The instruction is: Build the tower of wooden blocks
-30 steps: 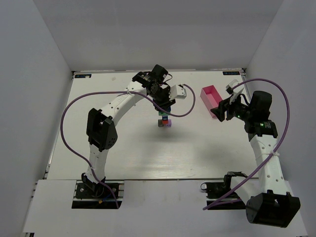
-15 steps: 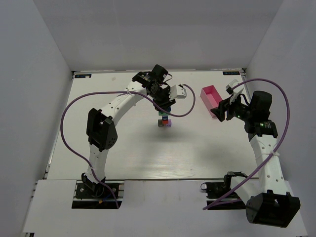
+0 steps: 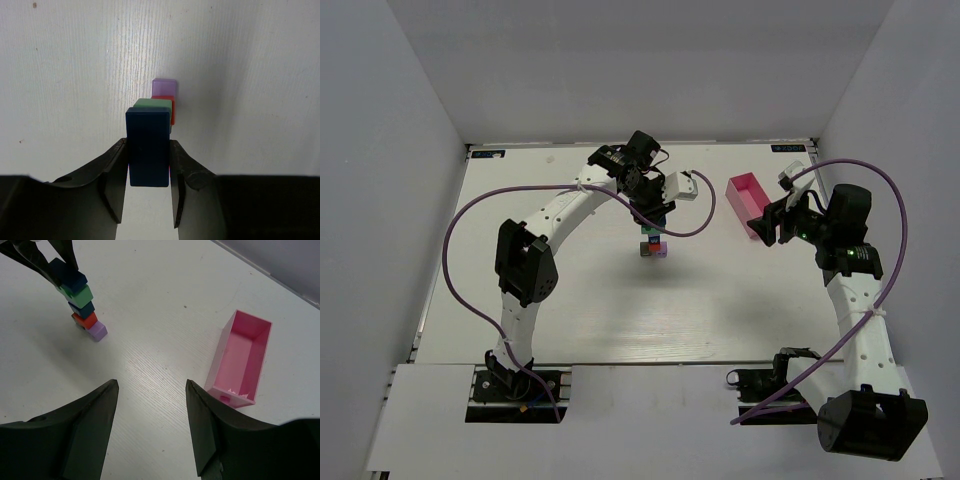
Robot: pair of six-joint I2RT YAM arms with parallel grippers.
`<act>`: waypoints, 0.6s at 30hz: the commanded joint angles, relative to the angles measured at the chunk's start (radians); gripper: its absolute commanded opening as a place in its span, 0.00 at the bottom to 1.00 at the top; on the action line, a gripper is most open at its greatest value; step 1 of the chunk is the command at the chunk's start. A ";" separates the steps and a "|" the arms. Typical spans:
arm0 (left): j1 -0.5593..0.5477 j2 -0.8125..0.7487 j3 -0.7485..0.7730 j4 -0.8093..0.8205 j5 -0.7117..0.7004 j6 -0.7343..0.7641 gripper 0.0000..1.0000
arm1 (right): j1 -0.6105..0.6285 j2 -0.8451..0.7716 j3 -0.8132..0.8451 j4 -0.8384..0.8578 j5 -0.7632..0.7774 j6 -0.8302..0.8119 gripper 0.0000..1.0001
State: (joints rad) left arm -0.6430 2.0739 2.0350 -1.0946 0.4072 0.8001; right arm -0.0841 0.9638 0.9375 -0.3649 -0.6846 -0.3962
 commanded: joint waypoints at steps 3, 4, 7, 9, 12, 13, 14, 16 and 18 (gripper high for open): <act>0.006 -0.038 -0.009 0.009 0.013 0.001 0.38 | -0.008 -0.010 0.001 0.001 -0.023 -0.003 0.62; 0.006 -0.038 -0.009 0.009 0.013 0.001 0.38 | -0.005 -0.008 0.000 0.004 -0.021 -0.001 0.62; 0.006 -0.038 -0.018 0.018 0.004 0.001 0.38 | -0.008 -0.011 0.000 0.007 -0.023 0.000 0.62; 0.006 -0.038 -0.018 0.018 0.004 0.001 0.38 | -0.008 -0.010 0.001 0.003 -0.023 0.002 0.62; 0.006 -0.038 -0.018 0.018 0.004 0.001 0.39 | -0.008 -0.013 0.000 0.003 -0.021 0.000 0.62; 0.006 -0.038 -0.018 0.018 0.004 0.001 0.39 | -0.008 -0.010 0.001 0.003 -0.023 0.000 0.62; 0.006 -0.038 -0.018 0.018 0.004 0.001 0.39 | -0.009 -0.010 0.000 0.004 -0.023 0.002 0.62; 0.006 -0.038 -0.018 0.018 0.004 0.001 0.40 | -0.008 -0.008 0.001 0.001 -0.023 0.000 0.62; 0.006 -0.038 -0.018 0.018 0.004 0.001 0.42 | -0.009 -0.010 0.000 0.001 -0.024 0.000 0.62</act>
State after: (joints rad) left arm -0.6430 2.0739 2.0205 -1.0874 0.4030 0.7998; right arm -0.0856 0.9638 0.9375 -0.3649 -0.6846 -0.3962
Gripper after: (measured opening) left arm 0.447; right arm 0.624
